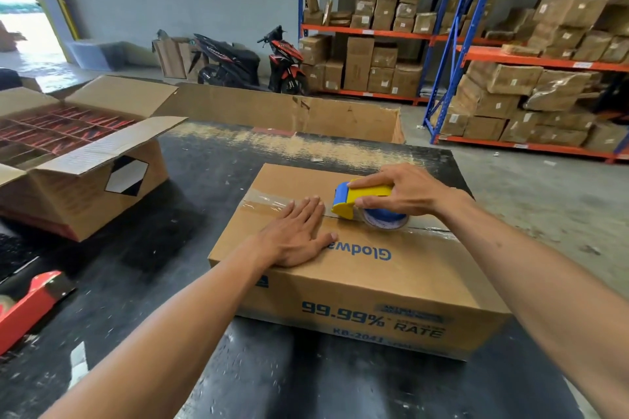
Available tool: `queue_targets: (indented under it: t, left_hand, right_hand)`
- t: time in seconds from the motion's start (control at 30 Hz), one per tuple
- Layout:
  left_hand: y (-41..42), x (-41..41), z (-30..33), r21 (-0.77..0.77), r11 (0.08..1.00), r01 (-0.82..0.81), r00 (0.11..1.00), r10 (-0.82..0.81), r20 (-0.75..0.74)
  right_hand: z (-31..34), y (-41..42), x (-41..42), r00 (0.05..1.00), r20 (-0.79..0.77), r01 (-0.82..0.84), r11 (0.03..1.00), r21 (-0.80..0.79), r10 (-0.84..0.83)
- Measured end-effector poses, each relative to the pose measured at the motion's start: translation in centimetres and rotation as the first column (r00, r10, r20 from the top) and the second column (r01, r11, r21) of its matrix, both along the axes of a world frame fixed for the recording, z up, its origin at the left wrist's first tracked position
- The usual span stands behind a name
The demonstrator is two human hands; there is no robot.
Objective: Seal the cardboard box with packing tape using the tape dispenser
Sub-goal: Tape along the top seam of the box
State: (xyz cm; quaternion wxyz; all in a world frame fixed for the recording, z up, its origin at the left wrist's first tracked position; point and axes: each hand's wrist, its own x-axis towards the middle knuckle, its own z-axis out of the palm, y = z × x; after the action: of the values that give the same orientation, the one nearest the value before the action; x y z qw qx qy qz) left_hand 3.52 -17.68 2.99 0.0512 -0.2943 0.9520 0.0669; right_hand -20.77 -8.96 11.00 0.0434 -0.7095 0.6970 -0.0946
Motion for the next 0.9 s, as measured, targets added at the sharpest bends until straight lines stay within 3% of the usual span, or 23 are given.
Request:
queue_targets:
  t: [0.43, 0.63, 0.8, 0.9]
  left_hand:
    - [0.4, -0.7, -0.2, 0.005, 0.999, 0.046, 0.999, -0.046, -0.025]
    - [0.3, -0.8, 0.0, 0.012, 0.998, 0.061, 0.998, -0.061, -0.033]
    - [0.7, -0.4, 0.1, 0.01, 0.999, 0.051, 0.996, -0.05, -0.074]
    - [1.1, 0.4, 0.0, 0.014, 0.999, 0.033, 0.997, -0.032, -0.075]
  right_hand:
    - [0.6, 3.8, -2.7, 0.991, 0.126, -0.045, 0.997, 0.06, 0.037]
    - [0.2, 9.8, -8.5, 0.963, 0.251, 0.088, 0.995, 0.052, -0.098]
    - [1.1, 9.7, -7.4, 0.987, 0.129, 0.074, 0.988, 0.136, -0.092]
    - [1.4, 10.1, -7.3, 0.985, 0.147, 0.062, 0.986, 0.158, -0.085]
